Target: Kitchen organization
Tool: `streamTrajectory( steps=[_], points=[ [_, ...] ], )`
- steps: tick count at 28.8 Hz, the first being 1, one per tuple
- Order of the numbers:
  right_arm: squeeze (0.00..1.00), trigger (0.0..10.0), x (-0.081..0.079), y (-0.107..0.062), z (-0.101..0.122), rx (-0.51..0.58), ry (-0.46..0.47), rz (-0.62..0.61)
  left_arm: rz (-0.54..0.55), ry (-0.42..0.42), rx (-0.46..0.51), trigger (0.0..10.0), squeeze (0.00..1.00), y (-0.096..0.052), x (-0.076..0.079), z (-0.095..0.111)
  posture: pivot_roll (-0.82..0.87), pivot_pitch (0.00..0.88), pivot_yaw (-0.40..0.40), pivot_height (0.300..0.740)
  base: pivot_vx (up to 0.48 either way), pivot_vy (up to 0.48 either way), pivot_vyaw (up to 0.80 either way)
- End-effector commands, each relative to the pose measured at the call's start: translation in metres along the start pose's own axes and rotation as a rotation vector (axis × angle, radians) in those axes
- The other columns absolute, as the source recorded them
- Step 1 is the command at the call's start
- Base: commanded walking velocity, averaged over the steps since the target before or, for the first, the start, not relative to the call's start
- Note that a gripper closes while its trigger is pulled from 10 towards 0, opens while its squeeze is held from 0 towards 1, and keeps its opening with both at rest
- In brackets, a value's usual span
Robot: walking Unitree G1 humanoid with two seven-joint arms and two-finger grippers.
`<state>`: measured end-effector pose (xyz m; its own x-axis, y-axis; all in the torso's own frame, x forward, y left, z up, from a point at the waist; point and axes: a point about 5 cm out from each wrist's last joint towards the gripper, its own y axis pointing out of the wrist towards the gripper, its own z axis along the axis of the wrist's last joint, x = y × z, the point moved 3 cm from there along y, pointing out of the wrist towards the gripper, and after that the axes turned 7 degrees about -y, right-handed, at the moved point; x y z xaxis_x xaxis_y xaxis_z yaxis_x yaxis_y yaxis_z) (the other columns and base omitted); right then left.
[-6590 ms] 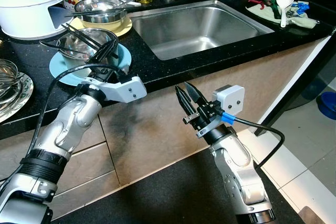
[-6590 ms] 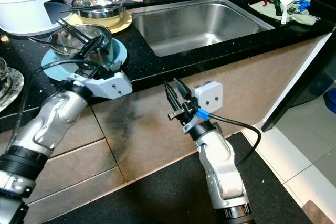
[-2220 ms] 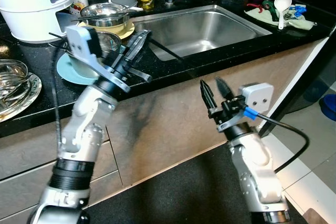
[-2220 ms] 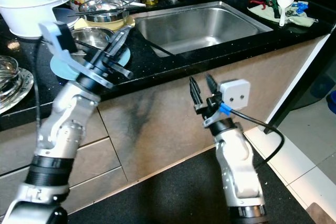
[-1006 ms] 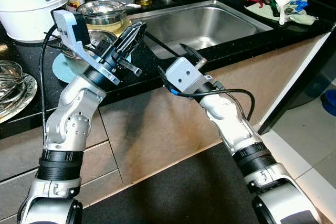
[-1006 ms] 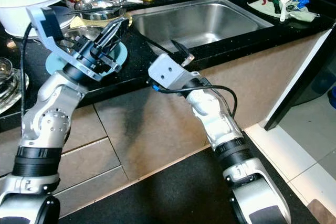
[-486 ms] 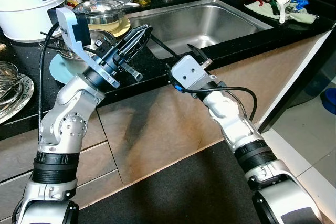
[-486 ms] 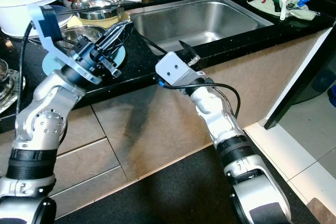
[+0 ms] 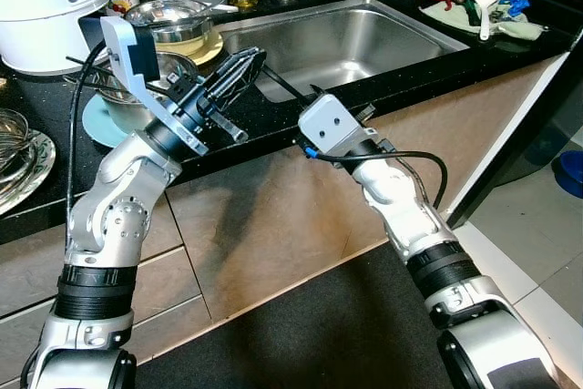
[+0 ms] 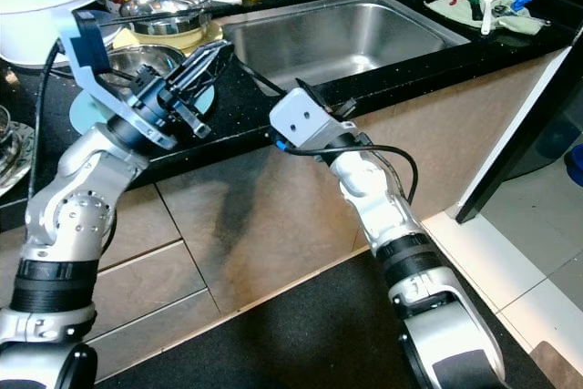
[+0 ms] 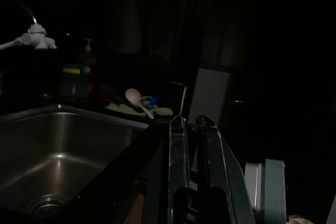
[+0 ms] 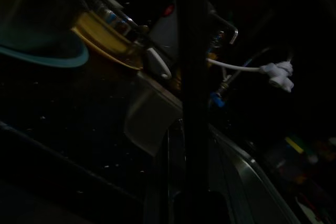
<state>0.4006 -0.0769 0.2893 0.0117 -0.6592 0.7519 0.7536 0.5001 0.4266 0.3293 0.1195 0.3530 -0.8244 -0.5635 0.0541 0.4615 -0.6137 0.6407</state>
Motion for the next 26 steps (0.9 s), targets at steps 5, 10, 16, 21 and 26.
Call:
streamTrajectory(
  steps=[5, 10, 16, 21, 26],
  points=[
    [0.00, 0.0, 0.006, 0.000, 0.000, 0.019, 0.013, -0.014, -0.001, 0.004, -0.022, 10.0, 0.00, -0.005, -0.001, -0.002, -0.10, 0.186, 0.017, 0.740, 0.000, 0.000, 0.00],
    [0.00, 0.0, 0.005, 0.000, 0.003, 0.037, 0.017, -0.008, -0.001, 0.000, -0.022, 10.0, 0.00, -0.005, -0.001, -0.002, -0.10, 0.186, 0.017, 0.740, 0.000, 0.000, 0.00],
    [0.00, 0.0, 0.007, -0.003, 0.007, 0.068, 0.011, -0.007, 0.002, -0.020, -0.016, 10.0, 1.00, -0.006, -0.003, -0.002, -0.10, 0.184, 0.018, 0.740, 0.000, 0.000, 0.00],
    [0.00, 0.0, 0.009, -0.010, 0.004, 0.079, 0.003, -0.006, 0.015, -0.009, -0.005, 10.0, 1.00, -0.006, -0.004, 0.000, -0.10, 0.187, 0.016, 0.740, 0.000, 0.000, 0.00],
    [0.00, 0.0, 0.008, -0.015, -0.002, 0.057, -0.001, 0.000, 0.023, -0.004, 0.015, 10.0, 0.00, -0.006, -0.005, 0.005, -0.10, 0.187, 0.016, 0.740, 0.000, 0.000, 0.00]
  ],
)
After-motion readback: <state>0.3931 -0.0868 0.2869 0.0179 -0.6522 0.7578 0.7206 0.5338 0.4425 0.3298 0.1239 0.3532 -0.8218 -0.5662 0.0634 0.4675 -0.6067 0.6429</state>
